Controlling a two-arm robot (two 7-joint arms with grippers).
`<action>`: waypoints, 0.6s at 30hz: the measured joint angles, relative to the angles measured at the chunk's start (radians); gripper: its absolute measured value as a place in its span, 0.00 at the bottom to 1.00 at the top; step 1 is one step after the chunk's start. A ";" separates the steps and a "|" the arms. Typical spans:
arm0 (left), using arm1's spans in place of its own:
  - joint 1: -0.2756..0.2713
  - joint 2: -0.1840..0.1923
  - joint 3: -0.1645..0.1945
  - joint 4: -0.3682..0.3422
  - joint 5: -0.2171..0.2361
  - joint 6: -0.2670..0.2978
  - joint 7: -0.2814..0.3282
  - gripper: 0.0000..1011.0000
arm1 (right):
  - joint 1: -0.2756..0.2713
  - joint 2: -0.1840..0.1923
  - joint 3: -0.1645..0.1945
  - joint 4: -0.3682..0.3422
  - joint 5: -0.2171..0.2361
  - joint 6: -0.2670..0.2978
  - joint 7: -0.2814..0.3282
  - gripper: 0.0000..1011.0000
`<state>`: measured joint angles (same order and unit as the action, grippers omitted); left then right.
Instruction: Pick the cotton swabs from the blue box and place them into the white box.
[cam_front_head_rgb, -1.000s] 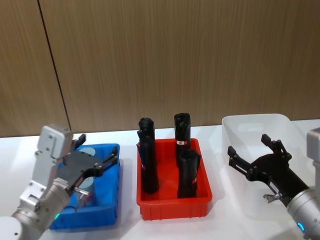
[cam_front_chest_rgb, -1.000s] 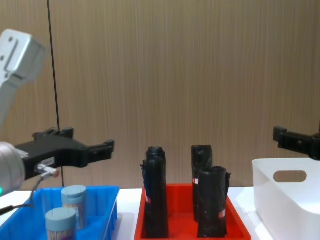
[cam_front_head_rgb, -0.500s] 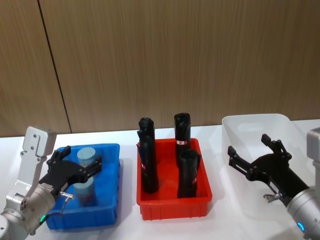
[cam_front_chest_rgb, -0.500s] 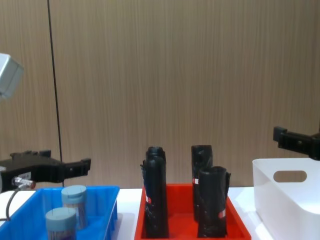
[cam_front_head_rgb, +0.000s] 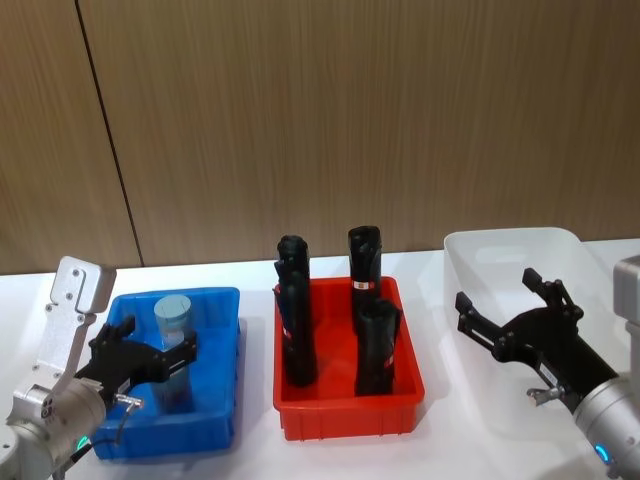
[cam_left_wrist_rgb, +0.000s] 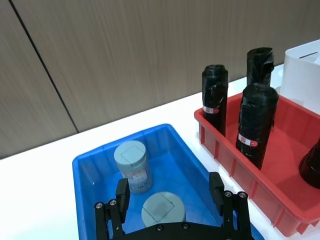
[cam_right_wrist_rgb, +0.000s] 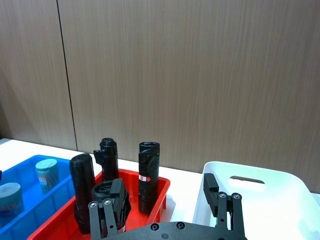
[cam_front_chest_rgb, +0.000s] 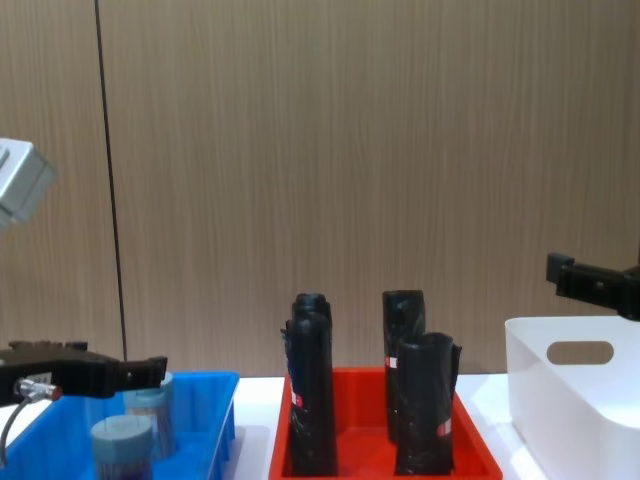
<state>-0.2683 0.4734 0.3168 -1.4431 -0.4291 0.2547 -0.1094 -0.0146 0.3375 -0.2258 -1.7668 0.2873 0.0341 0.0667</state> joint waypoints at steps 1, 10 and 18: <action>0.000 0.000 0.000 0.000 -0.002 0.005 0.002 0.99 | 0.000 0.000 0.000 0.000 0.000 0.000 0.000 0.99; 0.001 -0.013 -0.002 0.011 -0.042 0.053 0.040 0.99 | 0.000 0.000 0.000 0.000 0.000 0.000 0.000 0.99; -0.004 -0.026 -0.003 0.041 -0.068 0.073 0.051 0.99 | 0.000 0.000 0.000 0.000 0.000 0.000 0.000 0.99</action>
<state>-0.2726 0.4471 0.3138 -1.4024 -0.4971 0.3273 -0.0583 -0.0146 0.3375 -0.2259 -1.7667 0.2874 0.0341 0.0667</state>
